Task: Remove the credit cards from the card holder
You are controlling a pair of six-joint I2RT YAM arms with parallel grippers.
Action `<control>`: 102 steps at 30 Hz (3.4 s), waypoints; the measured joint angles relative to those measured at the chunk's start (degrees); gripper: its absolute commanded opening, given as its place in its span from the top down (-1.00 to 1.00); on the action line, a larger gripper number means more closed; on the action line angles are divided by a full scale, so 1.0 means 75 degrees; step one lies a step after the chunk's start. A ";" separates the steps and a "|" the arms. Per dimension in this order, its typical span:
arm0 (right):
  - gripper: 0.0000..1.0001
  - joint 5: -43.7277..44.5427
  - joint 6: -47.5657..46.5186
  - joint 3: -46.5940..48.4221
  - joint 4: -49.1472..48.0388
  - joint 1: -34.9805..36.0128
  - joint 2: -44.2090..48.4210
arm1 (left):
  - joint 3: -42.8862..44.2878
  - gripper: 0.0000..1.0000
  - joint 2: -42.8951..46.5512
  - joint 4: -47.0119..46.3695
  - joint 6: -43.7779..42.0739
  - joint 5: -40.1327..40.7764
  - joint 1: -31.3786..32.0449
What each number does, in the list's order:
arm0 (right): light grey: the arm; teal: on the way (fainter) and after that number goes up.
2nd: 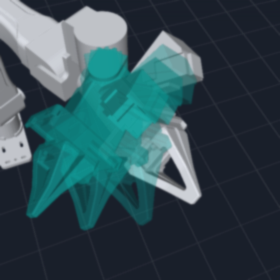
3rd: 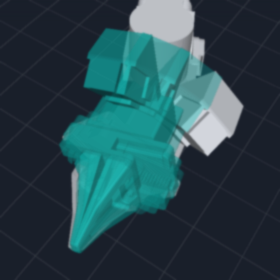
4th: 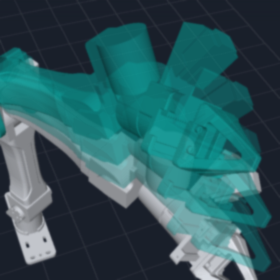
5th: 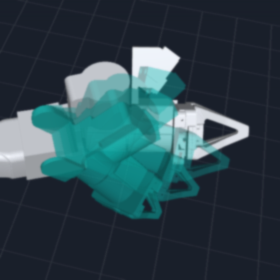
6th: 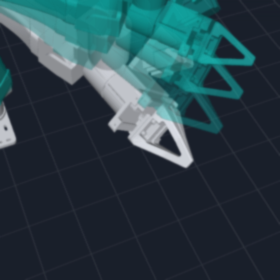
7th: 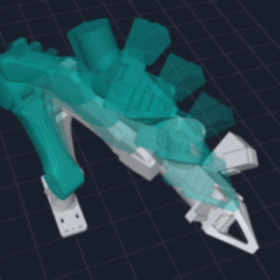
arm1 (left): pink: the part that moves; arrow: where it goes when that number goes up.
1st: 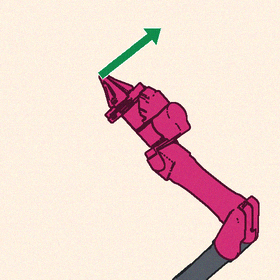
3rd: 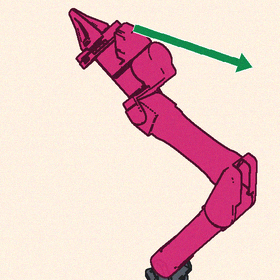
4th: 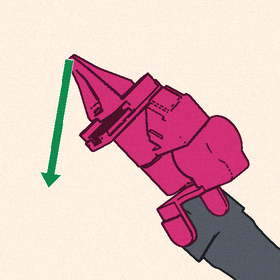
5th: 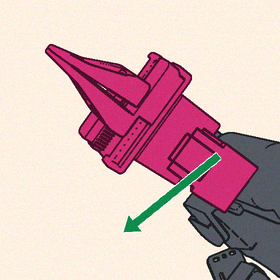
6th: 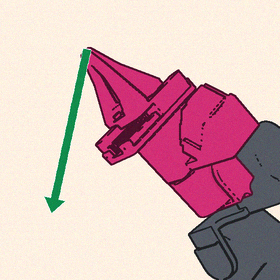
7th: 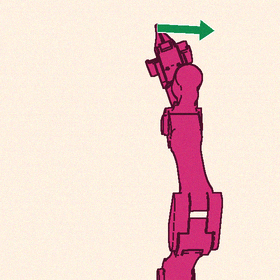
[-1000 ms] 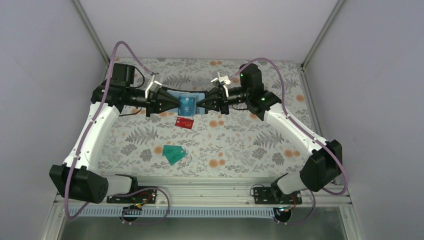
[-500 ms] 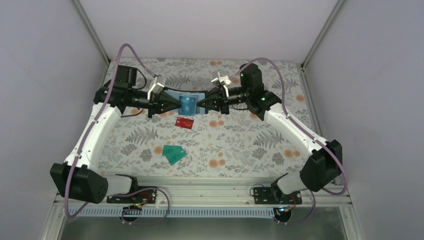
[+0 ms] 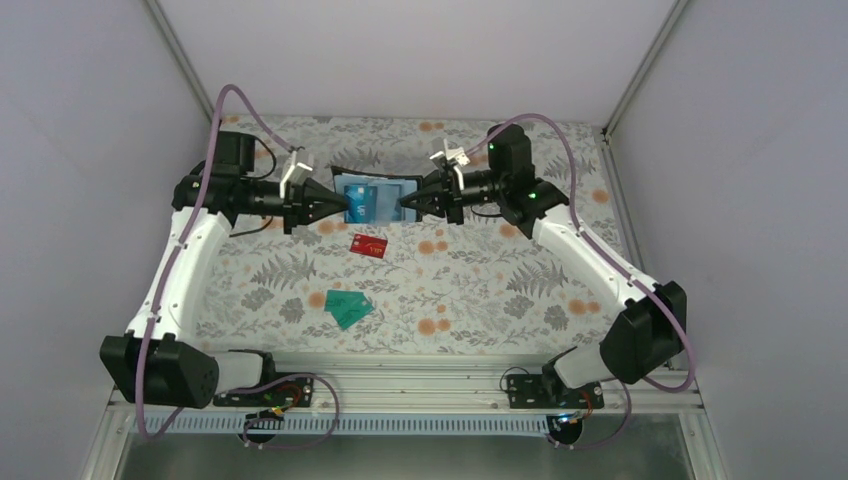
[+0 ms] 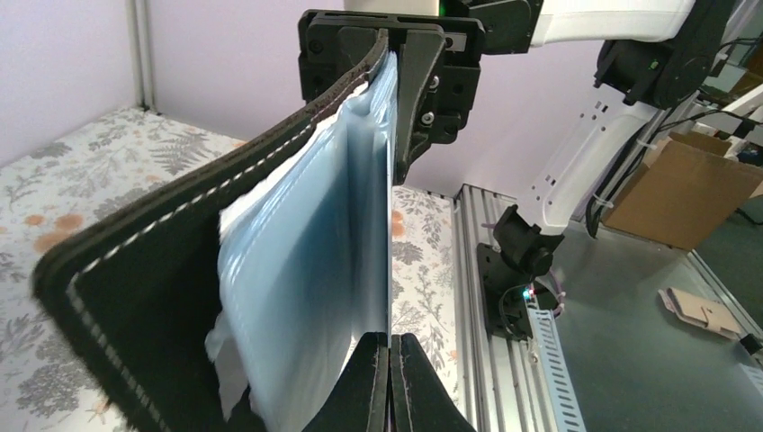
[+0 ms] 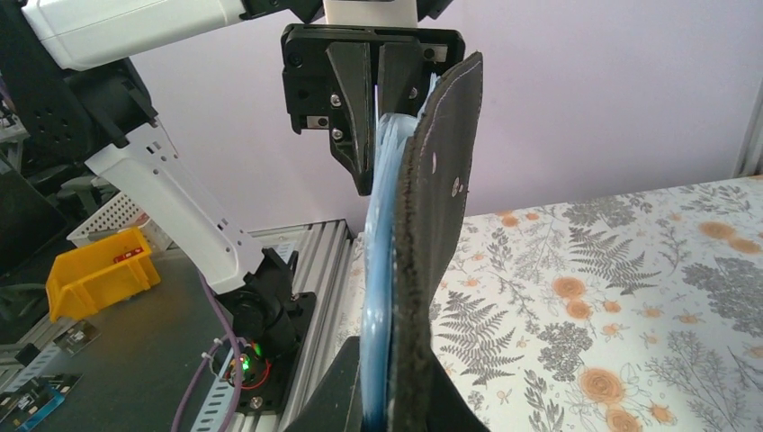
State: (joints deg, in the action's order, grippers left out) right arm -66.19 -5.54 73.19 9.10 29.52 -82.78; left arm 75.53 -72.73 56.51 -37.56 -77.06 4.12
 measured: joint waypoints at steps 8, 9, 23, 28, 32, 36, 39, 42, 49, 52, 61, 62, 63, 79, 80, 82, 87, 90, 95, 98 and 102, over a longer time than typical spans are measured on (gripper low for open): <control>0.92 0.0195 0.0146 -0.0393 0.0029 -0.0621 0.0440 | 0.0070 0.95 0.0038 -0.0277 0.0385 0.0495 -0.0691; 0.91 0.0216 0.0189 -0.0446 0.0003 -0.0729 0.0501 | 0.0093 0.95 0.0032 -0.0294 0.0423 0.0682 -0.0766; 0.92 0.0498 0.0682 -0.0560 -0.0210 -0.1527 0.0606 | 0.1163 0.95 -0.1393 0.1445 -0.2361 0.6373 -0.0845; 0.91 0.0574 0.0676 -0.0560 -0.0140 -0.1632 0.0600 | 0.0895 0.95 -0.2553 0.1853 -0.3104 0.8102 -0.0449; 0.91 0.0638 0.0679 -0.0560 -0.0079 -0.1658 0.0545 | 0.0772 0.95 -0.3523 0.1891 -0.3512 0.9229 0.0032; 0.91 0.0688 0.0676 -0.0560 -0.0023 -0.1684 0.0527 | 0.0641 0.95 -0.4124 0.1955 -0.3940 1.0121 0.0542; 0.91 0.0708 0.0673 -0.0560 -0.0009 -0.1699 0.0527 | 0.0895 0.95 -0.4674 0.2212 -0.4249 1.0474 0.0813; 0.92 0.0734 0.0667 -0.0557 0.0047 -0.1711 0.0527 | 0.1247 0.95 -0.5173 0.2340 -0.4508 1.0774 0.0877; 0.92 0.0866 0.0647 -0.0551 0.0149 -0.1792 0.0516 | 0.1950 0.91 -0.6030 0.2486 -0.4803 1.1529 0.0895; 0.91 0.0886 0.0641 -0.0437 0.0219 -0.1836 0.0405 | 0.2422 0.60 -0.6473 0.2521 -0.4867 1.1686 0.0903; 0.91 0.0901 0.0641 -0.0391 0.0341 -0.1886 0.0303 | 0.3518 -0.53 -0.7003 0.2194 -0.4674 1.1476 0.0874; 0.92 0.0901 0.0641 -0.0385 0.0338 -0.1886 0.0303 | 0.3716 -0.59 -0.7003 0.2192 -0.4634 1.1351 0.0848; 0.92 0.0898 0.0647 -0.0385 0.0335 -0.1886 0.0303 | 0.3949 -0.67 -0.6991 0.2168 -0.4578 1.1199 0.0825; 0.92 0.0799 0.1227 -0.0388 0.0251 -0.1623 0.0629 | 0.3048 -1.00 -0.2241 0.0420 -0.1361 0.2850 -0.0440; 0.92 0.0796 0.1256 -0.0399 0.0248 -0.1536 0.0653 | 0.2646 -1.00 -0.1985 0.0350 -0.1209 0.2334 -0.0347; 0.92 0.0796 0.1338 -0.0446 0.0242 -0.1294 0.0711 | 0.1964 -1.00 -0.1690 0.0085 -0.0793 0.1542 -0.0169; 0.92 0.0694 0.1425 -0.0796 0.0221 -0.0699 0.1064 | 0.0895 -1.00 -0.1335 -0.0731 0.0169 0.0933 0.0338; 0.91 0.0618 0.1428 -0.0892 0.0219 -0.0420 0.1335 | 0.0647 -1.00 -0.1102 -0.1125 0.0533 0.0877 0.0586; 0.92 0.0603 0.1434 -0.0901 0.0181 -0.0061 0.1676 | 0.0189 -0.95 -0.0612 -0.1711 0.0933 0.0659 0.0822; 0.91 0.0714 0.1480 -0.0901 0.0187 0.0154 0.1702 | 0.0163 -0.01 -0.0568 -0.1620 0.0796 0.0353 0.1131; 0.91 0.0930 0.1556 -0.0901 0.0192 0.0364 0.1699 | 0.0160 0.95 -0.0504 -0.1317 0.0425 -0.0035 0.1373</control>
State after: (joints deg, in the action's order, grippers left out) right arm -59.22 6.13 66.43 10.55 32.25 -70.04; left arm 76.73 -76.51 46.63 -34.37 -77.32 14.41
